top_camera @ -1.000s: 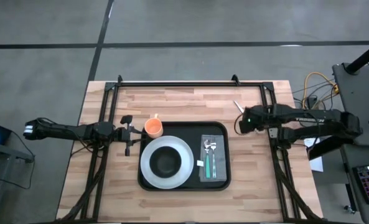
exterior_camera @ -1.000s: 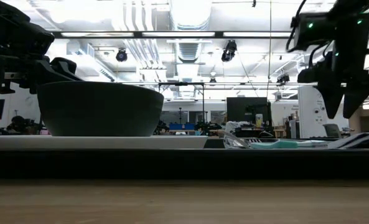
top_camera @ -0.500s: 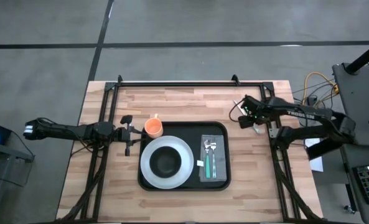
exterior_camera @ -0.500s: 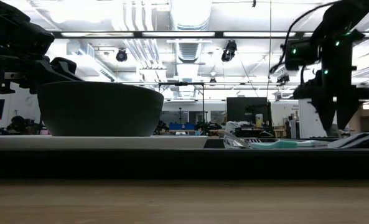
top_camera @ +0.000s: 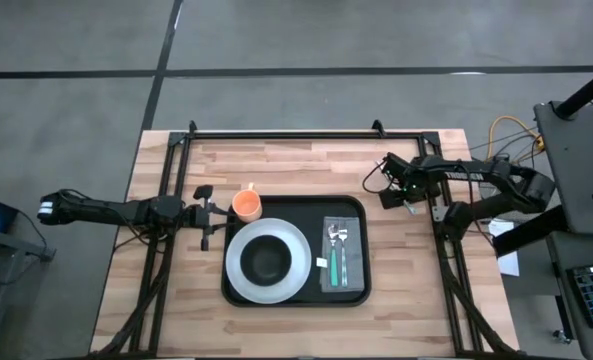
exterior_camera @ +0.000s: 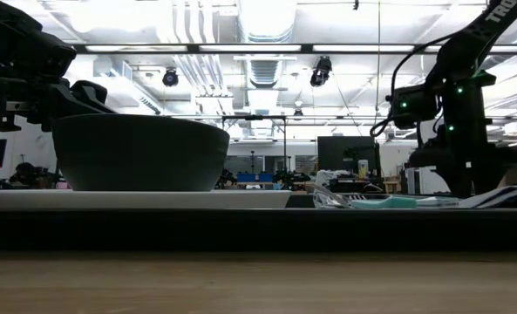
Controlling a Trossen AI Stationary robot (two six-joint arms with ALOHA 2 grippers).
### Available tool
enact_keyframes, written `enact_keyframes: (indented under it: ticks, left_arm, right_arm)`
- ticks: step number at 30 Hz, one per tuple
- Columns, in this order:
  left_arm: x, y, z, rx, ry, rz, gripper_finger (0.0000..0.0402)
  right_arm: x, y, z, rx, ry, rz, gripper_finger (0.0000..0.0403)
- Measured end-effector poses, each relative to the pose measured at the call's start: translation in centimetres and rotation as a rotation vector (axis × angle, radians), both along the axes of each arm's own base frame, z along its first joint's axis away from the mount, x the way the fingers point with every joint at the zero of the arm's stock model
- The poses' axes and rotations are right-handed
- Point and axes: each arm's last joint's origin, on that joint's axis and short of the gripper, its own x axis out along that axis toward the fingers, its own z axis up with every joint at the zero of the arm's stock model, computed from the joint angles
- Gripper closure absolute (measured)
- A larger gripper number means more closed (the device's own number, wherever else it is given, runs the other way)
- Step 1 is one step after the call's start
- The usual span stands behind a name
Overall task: Set up tray
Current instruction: Put the blue knife on the right side of the gray napkin
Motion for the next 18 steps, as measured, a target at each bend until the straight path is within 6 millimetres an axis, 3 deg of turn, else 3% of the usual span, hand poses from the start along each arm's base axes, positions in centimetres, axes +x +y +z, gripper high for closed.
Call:
enact_keyframes:
  ticks: [5,12,18]
  left_arm:
    - [0.0,0.0,0.0,0.0,0.0,0.0,0.0317]
    - [0.0,0.0,0.0,0.0,0.0,0.0,0.0317]
    - [0.0,0.0,-0.01,0.0,0.0,0.0,0.0317]
  right_arm:
    - [0.22,-0.12,0.11,0.006,-0.008,0.013,0.0259]
    - [0.4,-0.2,0.76,-0.015,-0.055,0.012,0.0375]
    - [0.37,-0.17,0.88,-0.026,-0.062,-0.021,0.0377]
